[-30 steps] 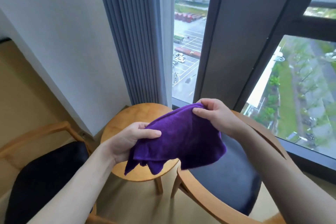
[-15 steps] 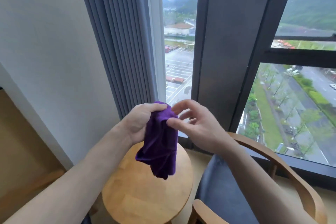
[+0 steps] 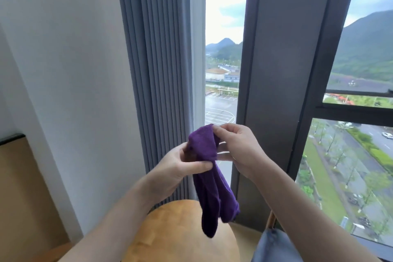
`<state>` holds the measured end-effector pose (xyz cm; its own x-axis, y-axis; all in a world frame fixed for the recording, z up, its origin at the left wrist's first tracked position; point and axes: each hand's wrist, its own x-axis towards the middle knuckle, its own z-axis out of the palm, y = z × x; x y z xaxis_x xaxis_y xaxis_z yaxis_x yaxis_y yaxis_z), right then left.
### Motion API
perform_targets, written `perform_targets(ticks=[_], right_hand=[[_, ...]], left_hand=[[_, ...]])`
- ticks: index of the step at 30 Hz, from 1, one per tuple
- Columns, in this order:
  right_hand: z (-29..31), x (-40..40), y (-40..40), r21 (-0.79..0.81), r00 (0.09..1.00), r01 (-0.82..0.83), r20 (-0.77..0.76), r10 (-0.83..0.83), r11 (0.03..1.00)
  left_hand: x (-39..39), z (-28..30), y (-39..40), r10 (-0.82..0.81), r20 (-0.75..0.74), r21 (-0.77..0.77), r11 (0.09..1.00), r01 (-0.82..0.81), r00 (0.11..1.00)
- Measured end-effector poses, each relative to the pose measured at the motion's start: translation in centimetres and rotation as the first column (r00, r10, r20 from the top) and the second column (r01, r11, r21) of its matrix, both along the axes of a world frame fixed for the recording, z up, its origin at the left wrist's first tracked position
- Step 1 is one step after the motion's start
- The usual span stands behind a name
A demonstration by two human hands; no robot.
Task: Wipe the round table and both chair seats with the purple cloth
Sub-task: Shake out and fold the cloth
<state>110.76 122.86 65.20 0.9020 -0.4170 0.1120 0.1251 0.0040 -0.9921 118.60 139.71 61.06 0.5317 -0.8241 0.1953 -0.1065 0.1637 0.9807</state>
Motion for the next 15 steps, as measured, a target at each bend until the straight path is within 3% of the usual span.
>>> perform_targets(ticks=[5, 11, 15], right_hand=[[1.1, 0.8, -0.4, 0.044, 0.999, -0.015, 0.034, 0.014, 0.999], [1.5, -0.7, -3.8, 0.013, 1.0, 0.025, 0.006, -0.025, 1.0], [2.3, -2.3, -7.1, -0.057, 0.999, -0.021, -0.043, 0.018, 0.998]], left_hand=[[-1.7, 0.7, -2.1, 0.178, 0.005, 0.079, 0.981, -0.177, 0.984], [-0.6, 0.7, -2.4, 0.147, -0.081, 0.094, 0.986, -0.139, 0.986], [0.8, -0.1, -2.1, 0.211, 0.022, 0.178, 0.961, -0.211, 0.977]])
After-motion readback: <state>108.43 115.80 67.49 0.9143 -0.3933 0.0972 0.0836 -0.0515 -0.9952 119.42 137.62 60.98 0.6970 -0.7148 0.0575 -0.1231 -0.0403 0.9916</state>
